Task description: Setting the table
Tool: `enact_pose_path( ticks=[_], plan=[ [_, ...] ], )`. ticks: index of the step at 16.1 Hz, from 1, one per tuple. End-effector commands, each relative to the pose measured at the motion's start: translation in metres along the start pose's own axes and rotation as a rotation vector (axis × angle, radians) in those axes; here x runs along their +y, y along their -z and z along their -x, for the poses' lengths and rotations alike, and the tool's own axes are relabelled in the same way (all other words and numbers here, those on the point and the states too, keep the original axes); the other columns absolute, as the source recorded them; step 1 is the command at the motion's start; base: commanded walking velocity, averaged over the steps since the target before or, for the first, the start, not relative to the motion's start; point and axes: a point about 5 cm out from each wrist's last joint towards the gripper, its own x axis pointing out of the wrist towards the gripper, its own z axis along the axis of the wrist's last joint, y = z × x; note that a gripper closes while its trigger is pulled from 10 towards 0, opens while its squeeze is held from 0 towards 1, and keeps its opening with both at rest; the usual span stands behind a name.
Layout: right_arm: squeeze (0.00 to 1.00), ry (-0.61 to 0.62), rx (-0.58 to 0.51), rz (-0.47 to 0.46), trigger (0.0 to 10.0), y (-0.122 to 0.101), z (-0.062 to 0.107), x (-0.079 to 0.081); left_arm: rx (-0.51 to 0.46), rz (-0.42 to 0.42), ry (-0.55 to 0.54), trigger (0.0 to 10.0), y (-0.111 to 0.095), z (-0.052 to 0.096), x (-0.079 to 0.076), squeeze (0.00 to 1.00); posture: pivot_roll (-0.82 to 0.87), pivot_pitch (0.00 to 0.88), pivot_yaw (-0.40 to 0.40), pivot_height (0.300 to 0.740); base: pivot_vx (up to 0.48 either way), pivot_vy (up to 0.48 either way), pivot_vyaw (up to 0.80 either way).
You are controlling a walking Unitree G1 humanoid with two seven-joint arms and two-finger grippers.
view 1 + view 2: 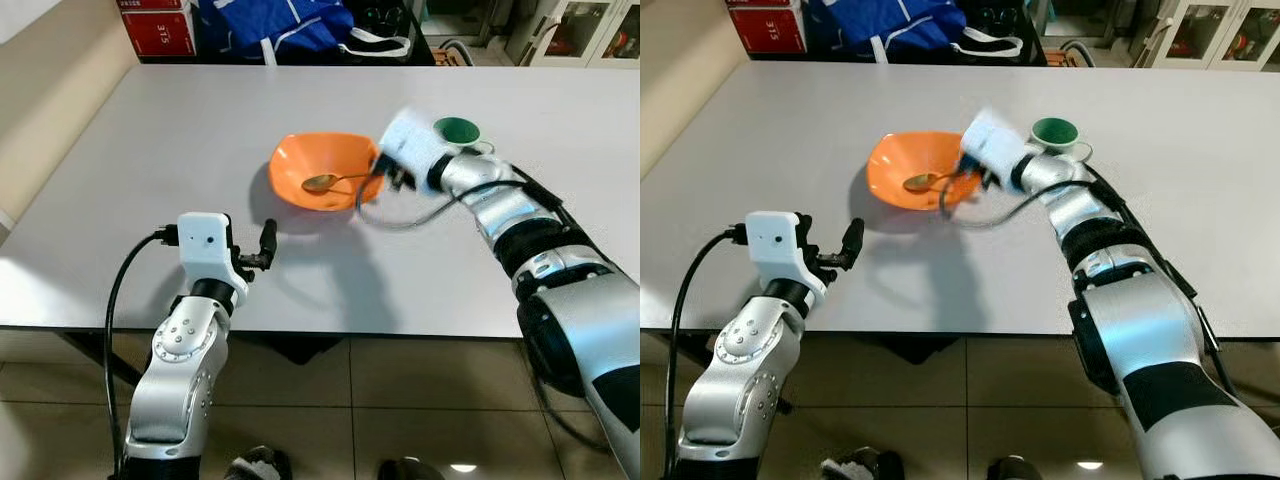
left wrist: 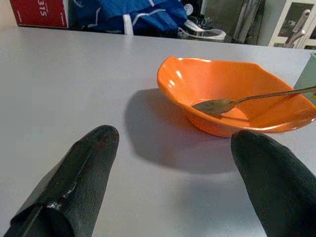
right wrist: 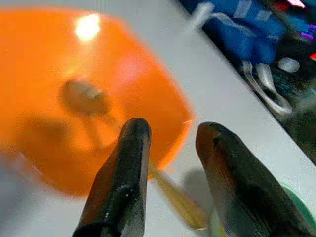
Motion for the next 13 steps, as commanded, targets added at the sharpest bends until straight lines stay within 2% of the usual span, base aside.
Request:
enact_pose_path(
  ticks=[1, 2, 4, 6, 8, 10, 11, 13],
  plan=[
    [0.00, 0.084, -0.045, -0.091, 10.0, -0.011, 0.000, -0.012, -0.004, 0.000, -0.010, 10.0, 0.000, -0.002, 0.001, 0.00, -0.11, 0.055, 0.010, 0.740, 0.000, 0.000, 0.00],
    [0.00, 0.194, -0.121, -0.250, 10.0, -0.015, 0.003, -0.023, -0.006, 0.004, -0.007, 10.0, 0.000, -0.003, 0.000, 0.00, -0.11, 0.050, 0.008, 0.740, 0.000, 0.000, 0.00],
    [0.00, 0.285, -0.188, -0.385, 10.0, -0.011, 0.008, -0.029, -0.005, 0.006, -0.003, 10.0, 0.001, -0.006, -0.001, 0.00, -0.12, 0.042, 0.012, 0.740, 0.000, 0.000, 0.00],
    [0.00, 0.421, -0.241, -0.516, 10.0, 0.002, 0.017, -0.036, -0.001, 0.003, 0.018, 10.0, 0.003, -0.010, -0.004, 0.00, -0.13, 0.028, 0.018, 0.740, 0.000, 0.000, 0.00],
    [0.00, 0.535, -0.235, -0.642, 10.0, 0.023, 0.028, -0.042, 0.002, 0.010, 0.031, 10.0, 0.003, -0.014, -0.006, 0.00, -0.13, 0.008, 0.023, 0.740, 0.000, 0.000, 0.00],
    [0.00, 0.582, -0.242, -0.730, 10.0, 0.039, 0.034, -0.037, 0.000, 0.012, 0.031, 10.0, 0.003, -0.015, -0.005, 0.00, -0.13, 0.000, 0.025, 0.740, 0.000, 0.000, 0.00],
    [0.00, 0.624, -0.237, -0.762, 10.0, 0.055, 0.039, -0.028, 0.001, 0.014, 0.025, 10.0, 0.004, -0.015, -0.002, 0.00, -0.13, 0.000, 0.031, 0.740, 0.000, 0.000, 0.00],
    [0.00, 0.637, -0.217, -0.753, 10.0, 0.067, 0.042, -0.014, 0.000, 0.012, 0.019, 10.0, 0.004, -0.015, 0.001, 0.00, -0.14, 0.000, 0.036, 0.740, 0.000, 0.000, 0.00]
  ],
)
